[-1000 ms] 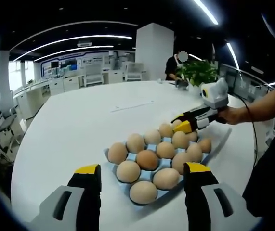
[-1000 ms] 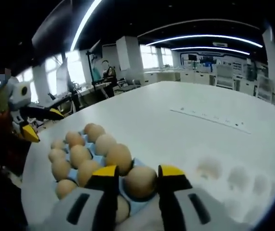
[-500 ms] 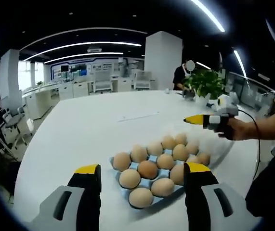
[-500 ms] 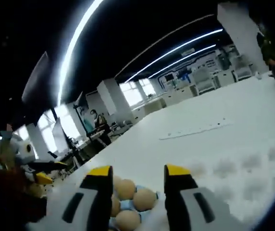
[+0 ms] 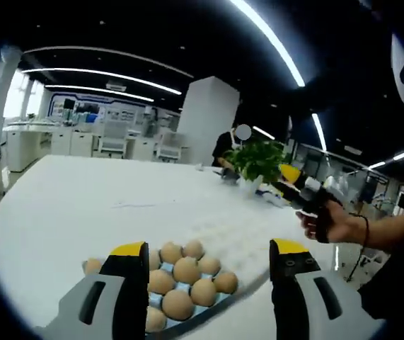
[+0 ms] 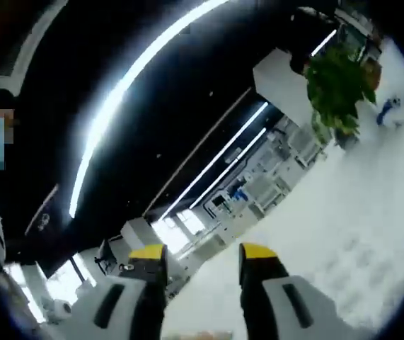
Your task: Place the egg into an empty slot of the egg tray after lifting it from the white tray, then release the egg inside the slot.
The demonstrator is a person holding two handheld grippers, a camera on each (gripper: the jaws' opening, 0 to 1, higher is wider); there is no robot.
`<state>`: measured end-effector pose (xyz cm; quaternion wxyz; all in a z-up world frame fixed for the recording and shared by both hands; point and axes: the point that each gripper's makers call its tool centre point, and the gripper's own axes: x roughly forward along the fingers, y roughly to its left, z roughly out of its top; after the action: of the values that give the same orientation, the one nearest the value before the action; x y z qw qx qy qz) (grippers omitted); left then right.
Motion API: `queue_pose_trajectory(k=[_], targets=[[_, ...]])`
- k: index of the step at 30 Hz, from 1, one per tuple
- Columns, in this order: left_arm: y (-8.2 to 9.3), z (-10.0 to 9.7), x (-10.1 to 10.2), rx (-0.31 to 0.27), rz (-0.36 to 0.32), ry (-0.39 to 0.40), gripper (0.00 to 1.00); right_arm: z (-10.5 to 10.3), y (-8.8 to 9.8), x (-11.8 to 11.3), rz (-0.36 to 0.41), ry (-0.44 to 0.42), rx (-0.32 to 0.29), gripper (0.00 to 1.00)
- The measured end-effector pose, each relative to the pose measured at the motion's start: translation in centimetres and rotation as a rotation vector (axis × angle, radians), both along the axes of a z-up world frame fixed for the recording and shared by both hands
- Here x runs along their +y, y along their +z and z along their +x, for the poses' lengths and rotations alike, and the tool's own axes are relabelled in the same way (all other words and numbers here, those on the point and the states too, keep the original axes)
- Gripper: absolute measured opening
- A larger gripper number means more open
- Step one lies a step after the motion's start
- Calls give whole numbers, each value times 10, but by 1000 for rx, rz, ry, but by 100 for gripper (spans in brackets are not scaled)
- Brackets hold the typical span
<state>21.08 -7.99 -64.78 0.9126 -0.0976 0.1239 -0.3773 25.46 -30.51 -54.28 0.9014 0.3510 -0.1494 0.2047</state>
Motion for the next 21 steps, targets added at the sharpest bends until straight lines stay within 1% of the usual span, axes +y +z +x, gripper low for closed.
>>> queue_pose_trajectory(k=[1, 2, 4, 5, 6, 7, 8, 9, 10, 11, 12, 13, 14, 15, 16, 17, 18, 19, 20, 21], targets=[[3, 0, -8, -15, -12, -24, 68, -10, 32, 10, 12, 24, -85, 40], [6, 2, -20, -23, -39, -53, 67, -18, 50, 20, 7, 48, -137, 40], [6, 2, -40, 22, -95, -109, 66, -26, 84, 45, 0, 85, -210, 40], [7, 4, -55, 53, -133, -143, 66, -32, 106, 68, 16, 148, -253, 41], [10, 4, -68, 69, -162, -176, 66, -39, 123, 90, 19, 217, -299, 43], [15, 2, -86, 70, -181, -234, 66, -51, 146, 121, -21, 300, -362, 44], [16, 2, -97, 49, -166, -264, 66, -60, 162, 139, -60, 331, -421, 45], [15, 4, -113, 23, -135, -296, 65, -75, 183, 169, -139, 392, -524, 46], [15, 5, -123, 21, -128, -309, 65, -88, 193, 188, -190, 447, -587, 45], [16, 5, -128, 22, -132, -315, 65, -93, 196, 197, -201, 473, -606, 45], [20, 6, -142, 11, -149, -338, 65, -107, 199, 219, -220, 557, -631, 46], [23, 8, -155, 1, -159, -348, 65, -124, 191, 241, -285, 643, -661, 46], [26, 9, -163, -5, -167, -352, 64, -133, 178, 260, -340, 708, -633, 45], [29, 10, -175, -12, -175, -358, 64, -142, 171, 269, -354, 742, -633, 45], [31, 10, -181, -20, -179, -361, 64, -152, 167, 275, -350, 785, -643, 45], [33, 11, -191, -33, -189, -361, 64, -159, 171, 278, -293, 811, -653, 45], [34, 11, -197, -34, -194, -362, 63, -159, 177, 279, -250, 811, -650, 43], [35, 10, -205, -26, -205, -362, 63, -161, 192, 273, -133, 819, -667, 41], [37, 10, -211, -24, -222, -367, 63, -160, 203, 269, -12, 849, -636, 40], [38, 11, -217, -26, -233, -367, 62, -160, 209, 266, 85, 884, -603, 39]])
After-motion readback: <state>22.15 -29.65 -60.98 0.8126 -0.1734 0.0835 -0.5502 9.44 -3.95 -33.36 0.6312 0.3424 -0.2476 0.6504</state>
